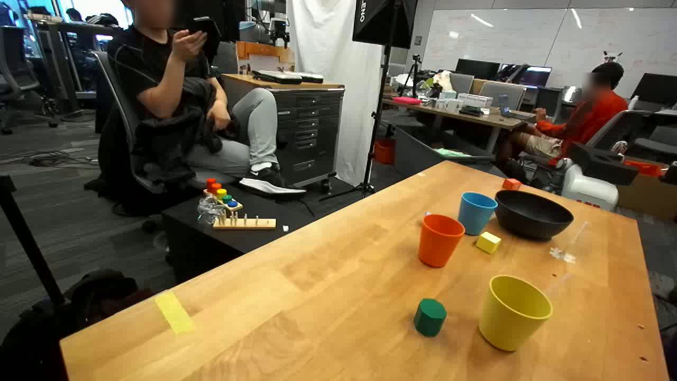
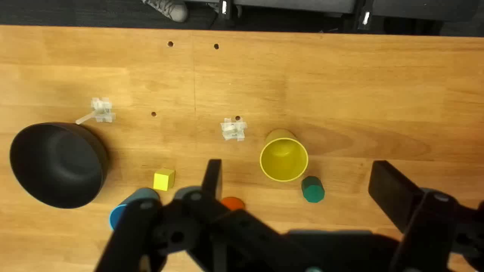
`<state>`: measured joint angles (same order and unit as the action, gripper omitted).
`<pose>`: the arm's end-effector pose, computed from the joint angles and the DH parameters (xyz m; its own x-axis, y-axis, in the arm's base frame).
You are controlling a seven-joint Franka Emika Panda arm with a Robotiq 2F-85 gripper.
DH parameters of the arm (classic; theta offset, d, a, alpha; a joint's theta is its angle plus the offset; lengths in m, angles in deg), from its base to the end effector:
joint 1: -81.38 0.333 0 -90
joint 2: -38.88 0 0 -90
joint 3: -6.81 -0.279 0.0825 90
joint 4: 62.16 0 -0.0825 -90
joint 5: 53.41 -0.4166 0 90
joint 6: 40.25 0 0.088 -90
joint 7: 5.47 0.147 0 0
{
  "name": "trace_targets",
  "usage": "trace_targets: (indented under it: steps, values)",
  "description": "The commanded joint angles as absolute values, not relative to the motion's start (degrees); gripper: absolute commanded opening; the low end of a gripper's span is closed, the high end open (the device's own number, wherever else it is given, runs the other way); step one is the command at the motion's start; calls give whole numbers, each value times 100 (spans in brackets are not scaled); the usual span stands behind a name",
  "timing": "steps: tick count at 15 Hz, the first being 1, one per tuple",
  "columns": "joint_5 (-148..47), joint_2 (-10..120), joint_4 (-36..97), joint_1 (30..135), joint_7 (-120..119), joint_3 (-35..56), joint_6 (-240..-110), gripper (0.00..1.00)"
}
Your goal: Stack the cups
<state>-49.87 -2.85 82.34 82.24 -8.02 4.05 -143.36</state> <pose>0.3891 0.0156 0.4382 0.9940 0.1092 0.0004 0.1087 -0.9898 0.0923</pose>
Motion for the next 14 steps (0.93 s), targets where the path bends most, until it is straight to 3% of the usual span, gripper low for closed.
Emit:
trace_targets:
  steps: [1,14]
  values:
    - [-4958,-279,8208,8280,-771,447,-14328,100]
    - [-5072,-36,8172,8323,-645,390,-14503,100]
